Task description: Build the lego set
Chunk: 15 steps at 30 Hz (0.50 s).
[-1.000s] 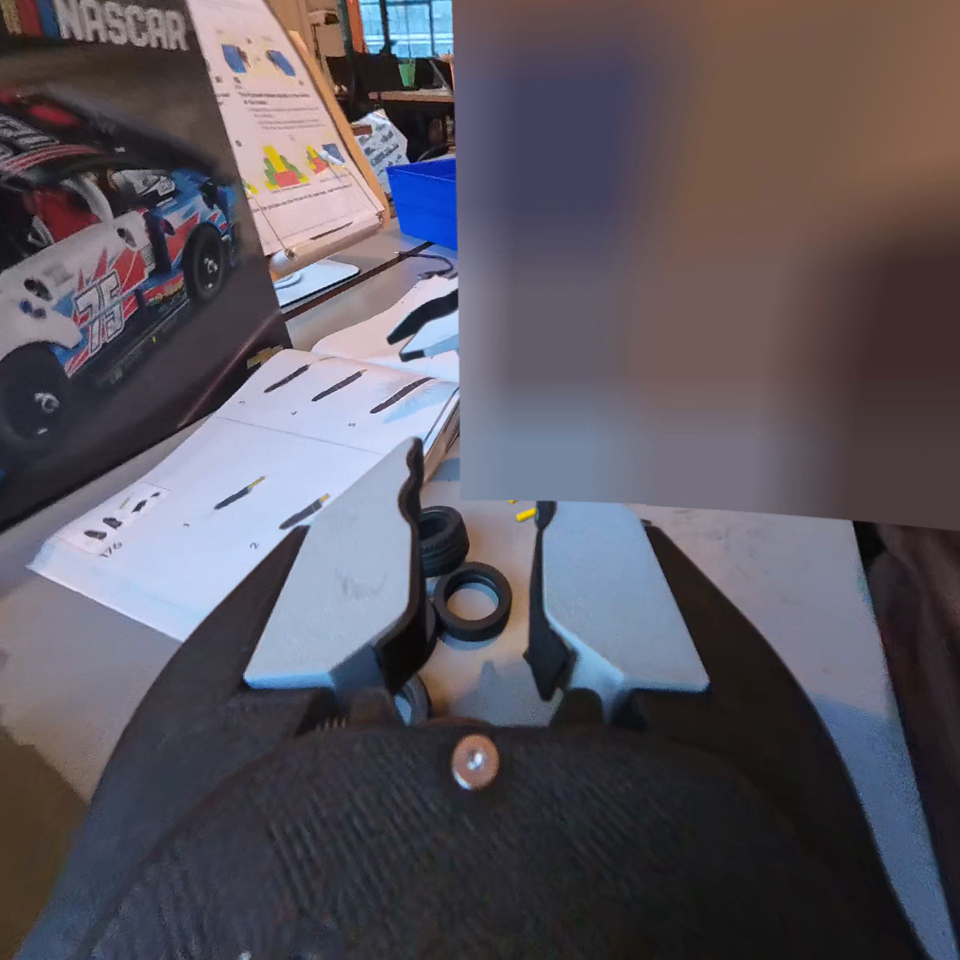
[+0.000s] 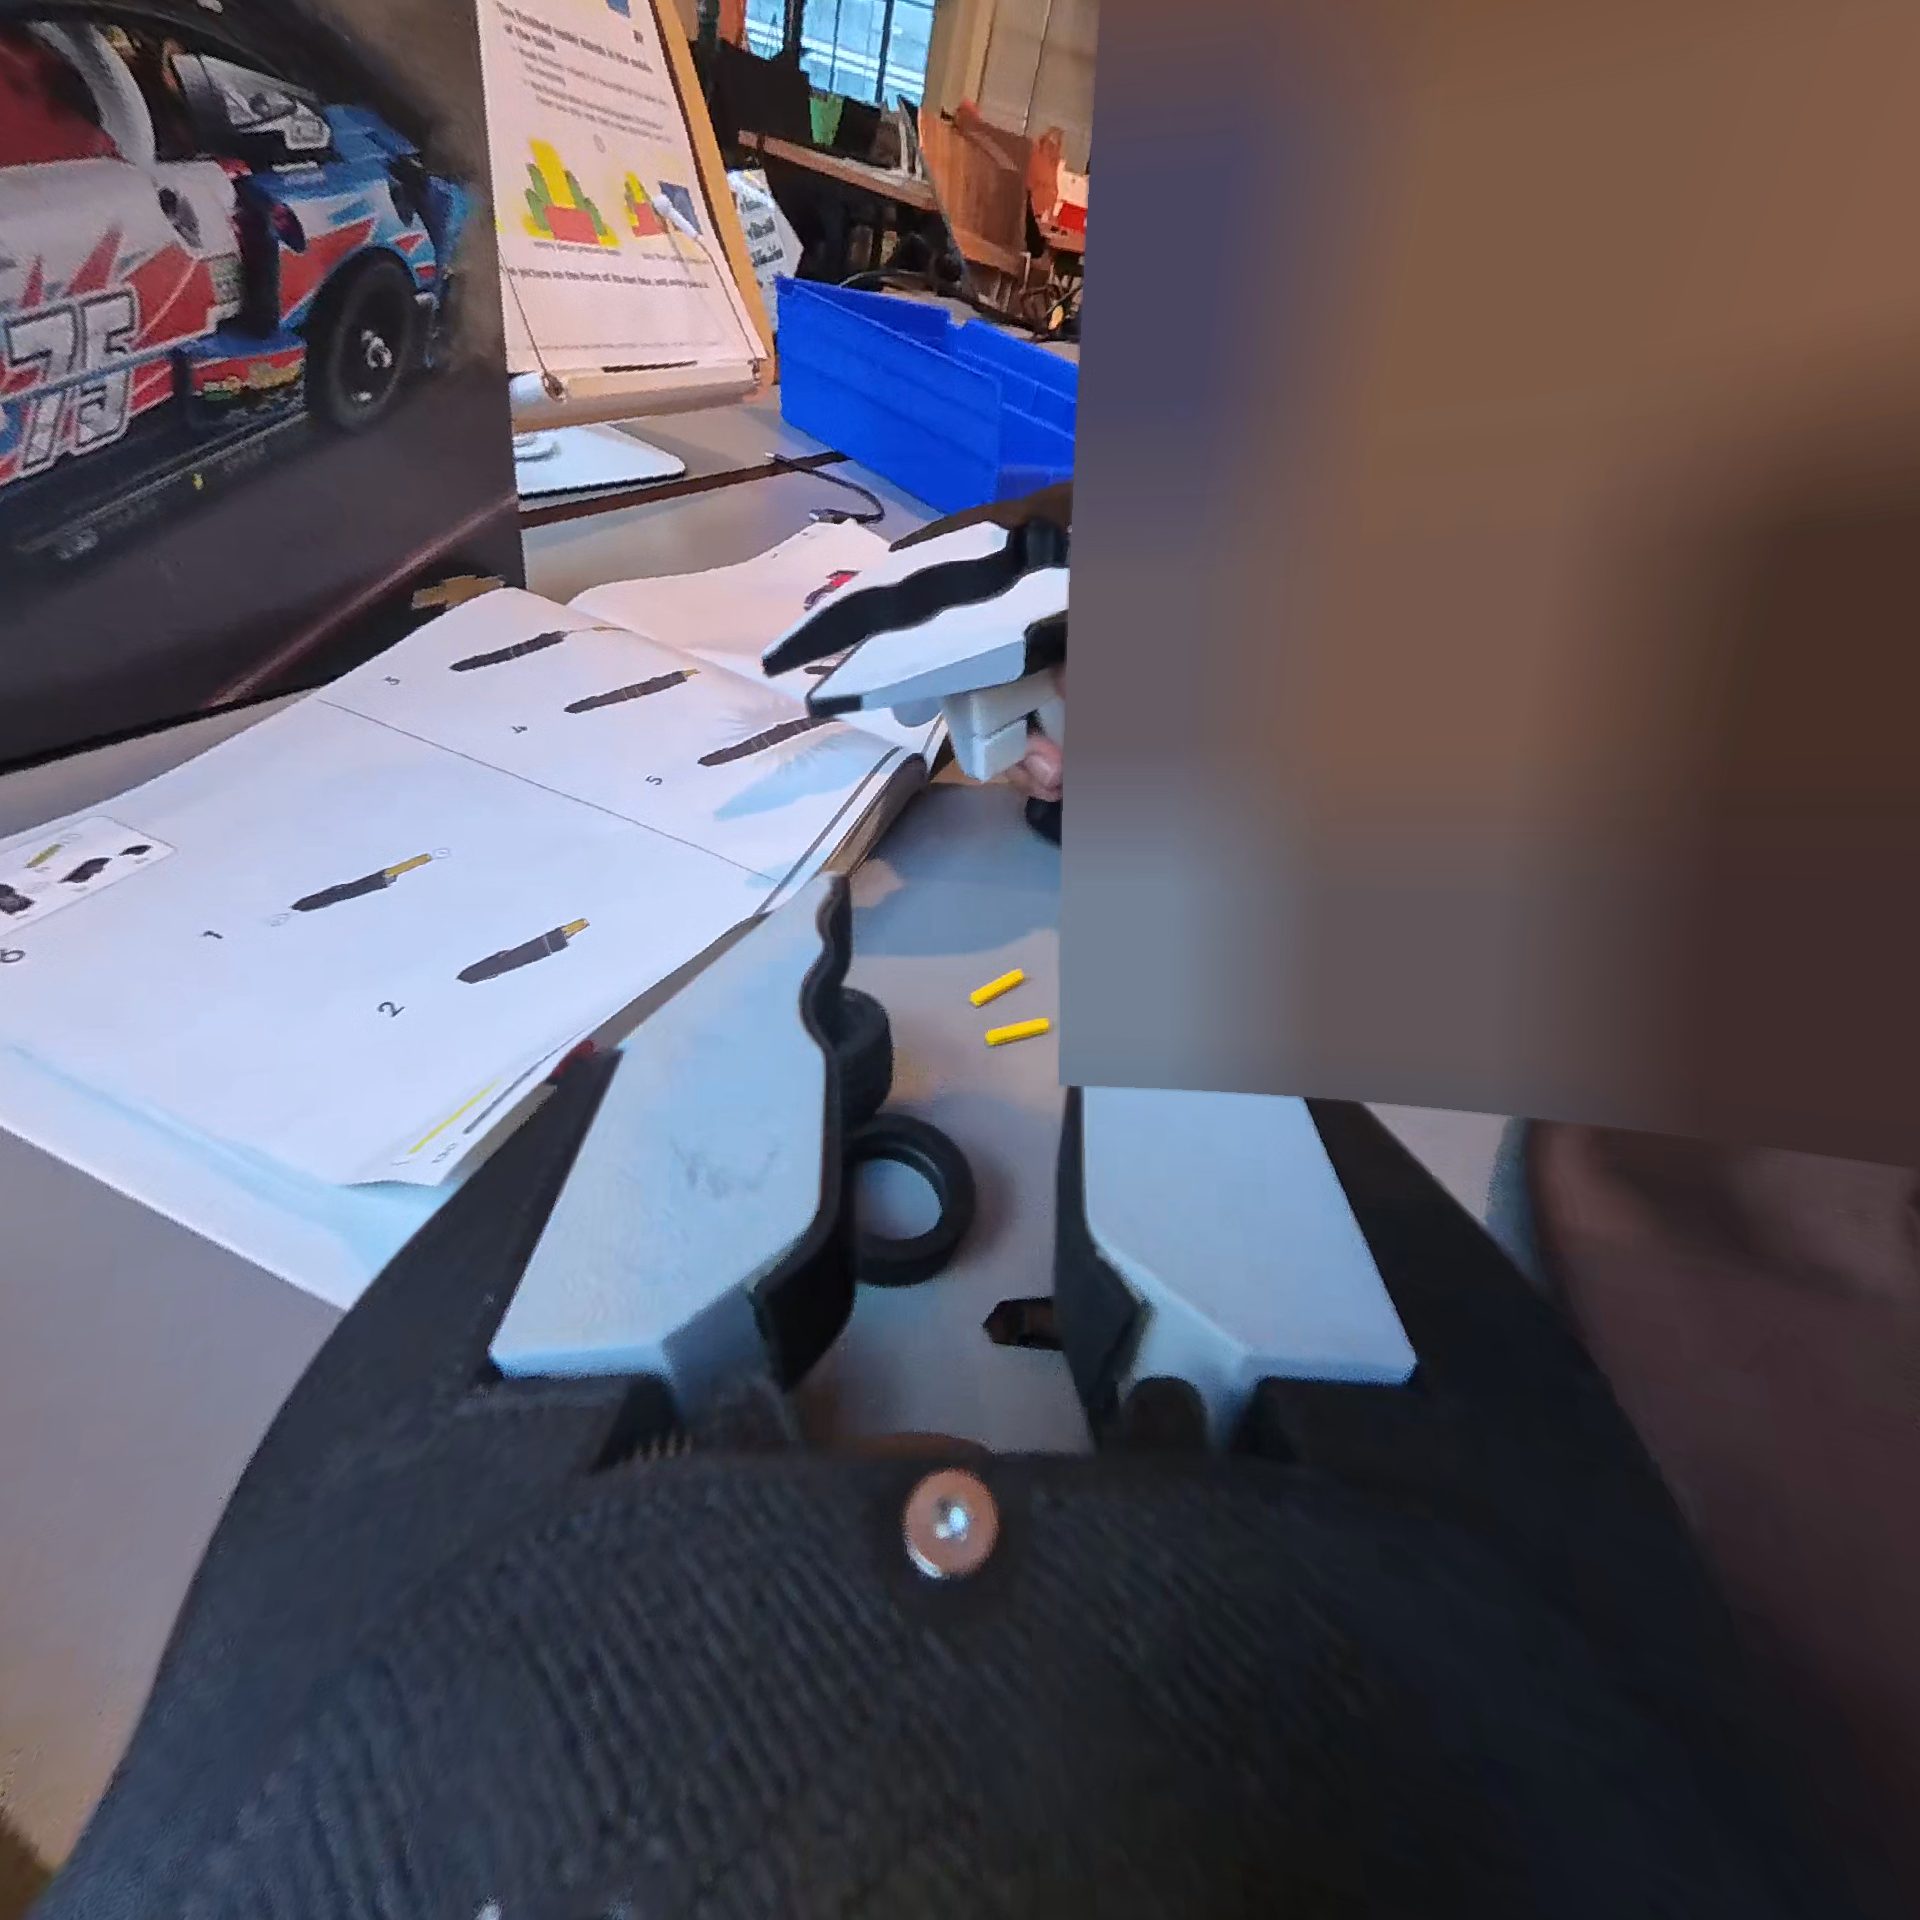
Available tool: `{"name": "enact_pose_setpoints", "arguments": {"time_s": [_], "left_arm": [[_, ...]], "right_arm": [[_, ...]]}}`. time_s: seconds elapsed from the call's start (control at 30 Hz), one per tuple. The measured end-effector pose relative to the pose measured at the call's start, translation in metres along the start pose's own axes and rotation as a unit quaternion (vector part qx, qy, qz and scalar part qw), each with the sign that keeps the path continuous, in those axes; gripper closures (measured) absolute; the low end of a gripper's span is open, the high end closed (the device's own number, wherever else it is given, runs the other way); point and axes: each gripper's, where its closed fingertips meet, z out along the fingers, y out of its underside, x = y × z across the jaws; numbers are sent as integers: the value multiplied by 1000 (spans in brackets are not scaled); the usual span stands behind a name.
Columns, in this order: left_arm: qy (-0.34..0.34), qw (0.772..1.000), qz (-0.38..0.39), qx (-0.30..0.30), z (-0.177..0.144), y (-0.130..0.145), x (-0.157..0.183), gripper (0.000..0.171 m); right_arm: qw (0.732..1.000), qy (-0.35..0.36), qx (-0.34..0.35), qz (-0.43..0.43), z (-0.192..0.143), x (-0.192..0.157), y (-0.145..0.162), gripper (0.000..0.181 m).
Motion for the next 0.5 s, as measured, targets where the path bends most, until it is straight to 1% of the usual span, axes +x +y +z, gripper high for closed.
{"name": "enact_pose_setpoints", "arguments": {"time_s": [0.03,0.13,0.2,0.3,0.4,0.5], "left_arm": [[8,1000,-6,4,0,-1,2,133],[16,1000,-11,10,1,-4,5,133],[4,1000,8,12,0,-5,1,133],[-49,998,49,14,0,-6,-14,135],[-78,996,49,19,0,-10,-18,134],[-109,992,49,33,-3,-18,-16,134]], "right_arm": [[1000,3,1,-1,0,0,-1,158],[1000,7,5,0,1,0,-2,158],[1000,9,11,2,1,-1,-5,158],[1000,23,9,-6,0,0,-4,158],[999,42,5,-19,-5,2,-2,158],[999,42,3,-22,-13,-4,1,158]]}}
